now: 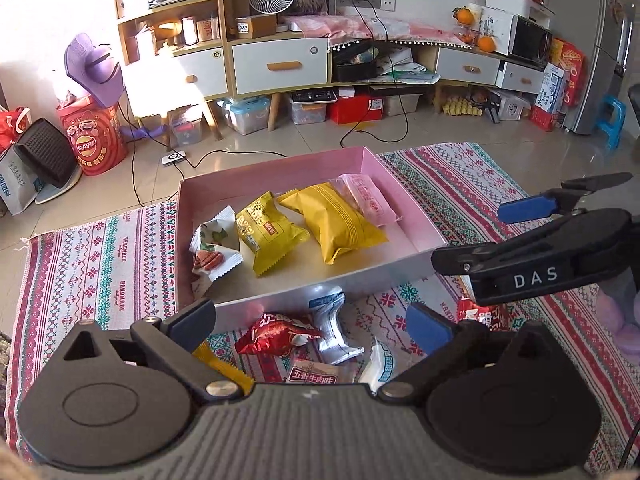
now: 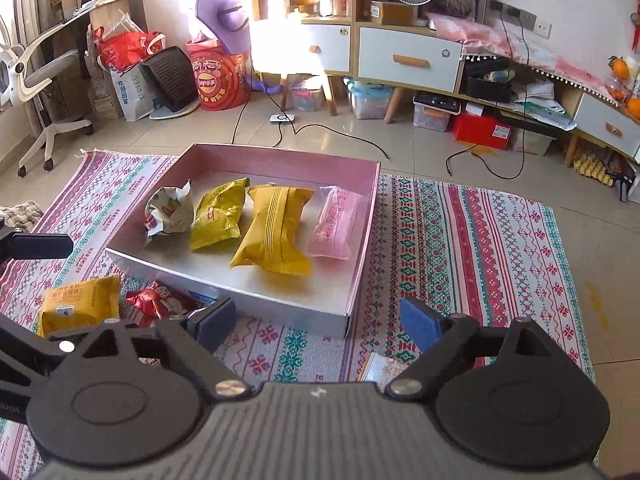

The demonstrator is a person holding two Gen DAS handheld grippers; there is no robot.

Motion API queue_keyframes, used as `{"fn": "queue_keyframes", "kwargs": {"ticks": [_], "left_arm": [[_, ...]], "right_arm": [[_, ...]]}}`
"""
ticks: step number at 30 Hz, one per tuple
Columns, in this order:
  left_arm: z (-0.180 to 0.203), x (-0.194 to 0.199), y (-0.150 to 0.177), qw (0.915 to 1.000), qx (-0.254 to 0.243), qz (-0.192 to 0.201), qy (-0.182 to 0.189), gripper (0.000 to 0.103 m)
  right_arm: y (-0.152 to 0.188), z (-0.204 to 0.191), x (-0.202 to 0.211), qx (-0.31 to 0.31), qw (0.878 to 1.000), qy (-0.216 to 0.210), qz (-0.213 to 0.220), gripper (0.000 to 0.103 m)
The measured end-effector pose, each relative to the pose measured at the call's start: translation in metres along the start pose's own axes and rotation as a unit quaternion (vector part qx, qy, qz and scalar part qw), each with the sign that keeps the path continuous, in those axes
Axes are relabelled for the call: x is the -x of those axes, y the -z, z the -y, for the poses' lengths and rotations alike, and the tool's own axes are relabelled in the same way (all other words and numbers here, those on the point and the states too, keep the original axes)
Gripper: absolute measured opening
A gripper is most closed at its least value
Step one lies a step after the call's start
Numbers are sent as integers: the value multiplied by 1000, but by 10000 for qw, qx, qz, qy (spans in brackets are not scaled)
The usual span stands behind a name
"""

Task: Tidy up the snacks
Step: 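Move both tools back toward the snacks beside the tray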

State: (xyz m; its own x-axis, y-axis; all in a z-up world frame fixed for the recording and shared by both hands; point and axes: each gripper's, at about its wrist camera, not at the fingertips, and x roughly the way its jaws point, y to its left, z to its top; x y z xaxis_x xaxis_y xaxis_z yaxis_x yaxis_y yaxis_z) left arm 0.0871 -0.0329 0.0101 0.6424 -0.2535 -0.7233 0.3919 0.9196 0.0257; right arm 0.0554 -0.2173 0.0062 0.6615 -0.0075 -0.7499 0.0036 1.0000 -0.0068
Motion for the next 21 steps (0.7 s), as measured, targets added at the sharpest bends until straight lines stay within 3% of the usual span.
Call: {"fn": "queue_keyframes", "kwargs": {"ticks": [15,21], "left_arm": [[-10,20,42,10000,30,-38,15,103],[-16,20,60,9996,-9,-256,80,103]], "right_arm": [[34,-9,30,153,9995,-167,200,94],[48,-3,31,33,9994,-345,38,96]]}}
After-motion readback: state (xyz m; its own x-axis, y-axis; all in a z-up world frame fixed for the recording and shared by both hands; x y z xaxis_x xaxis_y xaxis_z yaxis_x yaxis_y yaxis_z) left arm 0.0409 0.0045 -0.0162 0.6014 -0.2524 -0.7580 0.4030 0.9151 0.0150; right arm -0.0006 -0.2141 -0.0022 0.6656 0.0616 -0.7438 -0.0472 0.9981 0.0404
